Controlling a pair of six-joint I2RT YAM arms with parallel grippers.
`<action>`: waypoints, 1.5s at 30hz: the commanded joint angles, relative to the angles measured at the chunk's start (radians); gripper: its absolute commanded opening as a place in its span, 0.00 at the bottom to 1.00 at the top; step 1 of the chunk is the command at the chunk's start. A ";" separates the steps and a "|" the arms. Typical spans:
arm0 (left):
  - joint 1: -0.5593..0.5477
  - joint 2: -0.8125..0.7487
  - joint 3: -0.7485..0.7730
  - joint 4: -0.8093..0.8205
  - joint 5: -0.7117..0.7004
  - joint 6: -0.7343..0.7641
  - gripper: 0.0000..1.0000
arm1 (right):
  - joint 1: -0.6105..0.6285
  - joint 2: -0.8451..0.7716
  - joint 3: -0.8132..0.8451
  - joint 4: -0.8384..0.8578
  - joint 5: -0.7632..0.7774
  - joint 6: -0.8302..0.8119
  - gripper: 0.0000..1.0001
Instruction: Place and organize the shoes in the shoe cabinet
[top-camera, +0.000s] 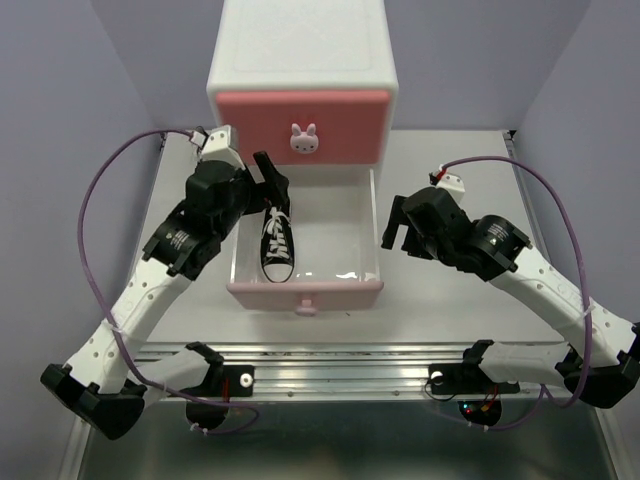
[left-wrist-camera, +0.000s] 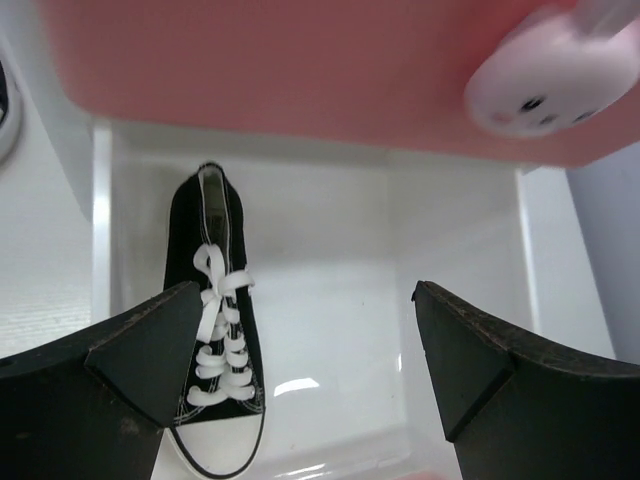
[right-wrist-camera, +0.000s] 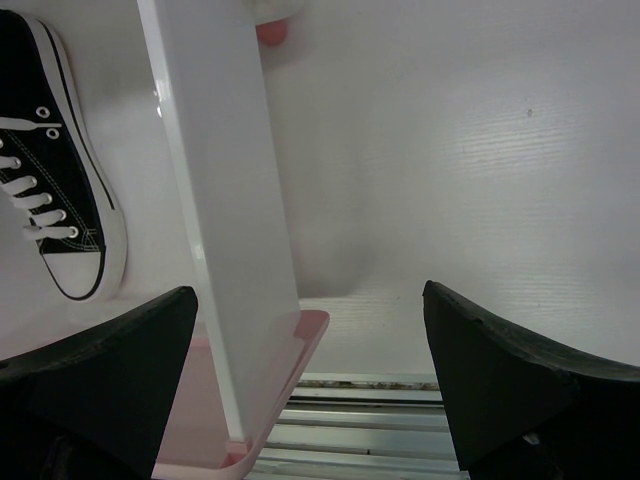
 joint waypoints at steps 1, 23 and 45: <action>0.015 -0.038 0.146 -0.067 -0.104 0.018 0.99 | -0.007 -0.022 0.020 0.029 0.016 -0.015 1.00; 0.688 0.398 0.143 0.243 0.328 0.120 0.99 | -0.007 0.019 0.017 0.023 0.042 -0.023 1.00; 0.704 1.135 0.758 0.203 0.284 0.170 0.96 | -0.322 0.159 0.115 0.170 -0.126 -0.108 1.00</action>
